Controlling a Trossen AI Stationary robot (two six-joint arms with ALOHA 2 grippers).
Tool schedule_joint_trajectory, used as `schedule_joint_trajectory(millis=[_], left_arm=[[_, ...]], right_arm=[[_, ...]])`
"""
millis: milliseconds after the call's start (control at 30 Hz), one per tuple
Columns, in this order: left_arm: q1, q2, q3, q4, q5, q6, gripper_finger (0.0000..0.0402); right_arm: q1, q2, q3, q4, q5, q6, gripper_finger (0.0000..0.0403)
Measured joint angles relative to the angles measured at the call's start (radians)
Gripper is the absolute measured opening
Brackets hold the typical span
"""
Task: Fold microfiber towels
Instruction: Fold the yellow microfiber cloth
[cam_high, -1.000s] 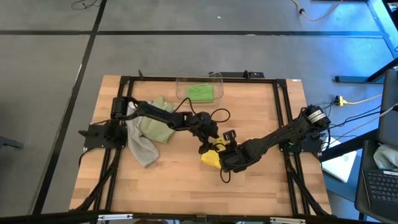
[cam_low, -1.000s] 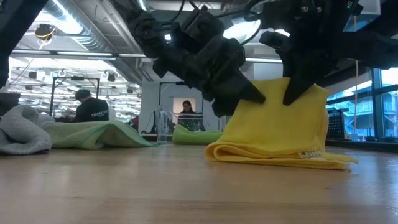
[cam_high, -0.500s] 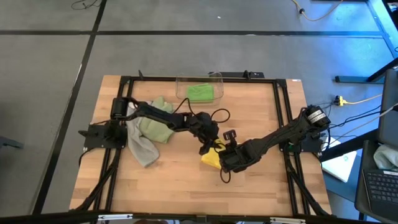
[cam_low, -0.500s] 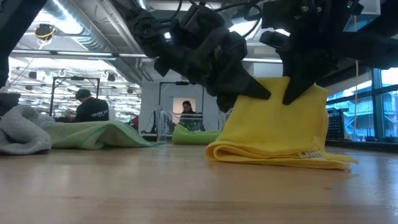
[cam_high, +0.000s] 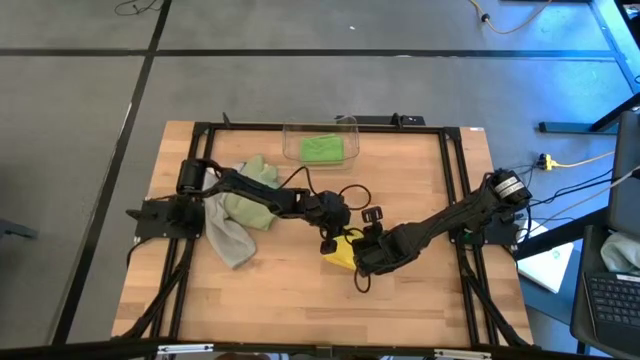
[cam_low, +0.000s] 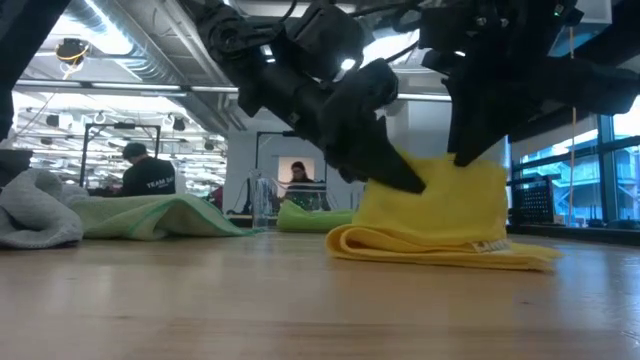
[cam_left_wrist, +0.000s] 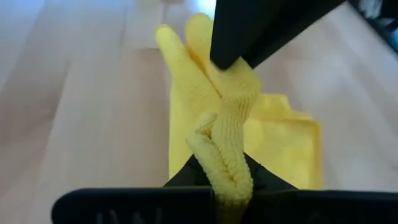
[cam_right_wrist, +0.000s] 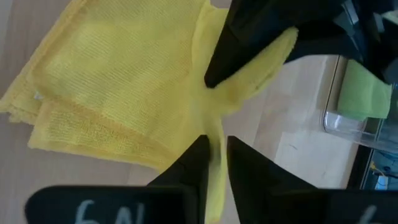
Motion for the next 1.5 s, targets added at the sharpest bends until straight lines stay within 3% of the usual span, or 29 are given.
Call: schedule_joint_trajectory(millis=[300, 667, 800, 933, 1133, 1500], left_arm=[[0.010, 0.000, 0.000, -0.021, -0.057, 0.042, 0.0001], [0.032, 0.000, 0.000, -0.052, -0.134, 0.056, 0.0000], [0.023, 0.000, -0.001, -0.065, -0.134, 0.056, 0.0000], [-0.001, 0.000, -0.001, -0.065, -0.158, 0.056, 0.0000], [-0.003, 0.000, -0.001, -0.072, -0.194, 0.053, 0.0000], [-0.018, 0.000, -0.001, -0.073, -0.226, 0.035, 0.0000]], right_arm=[[0.043, 0.000, 0.000, -0.029, 0.001, 0.002, 0.0087], [0.082, 0.000, 0.000, 0.296, -0.105, -0.001, 0.0088], [0.070, 0.000, -0.001, 0.291, -0.109, 0.007, 0.0088], [0.051, 0.000, -0.063, 0.332, -0.114, 0.048, 0.0088], [0.028, 0.001, -0.258, 0.613, -0.212, 0.108, 0.0088], [0.021, 0.001, -0.324, 0.622, -0.194, 0.149, 0.0088]])
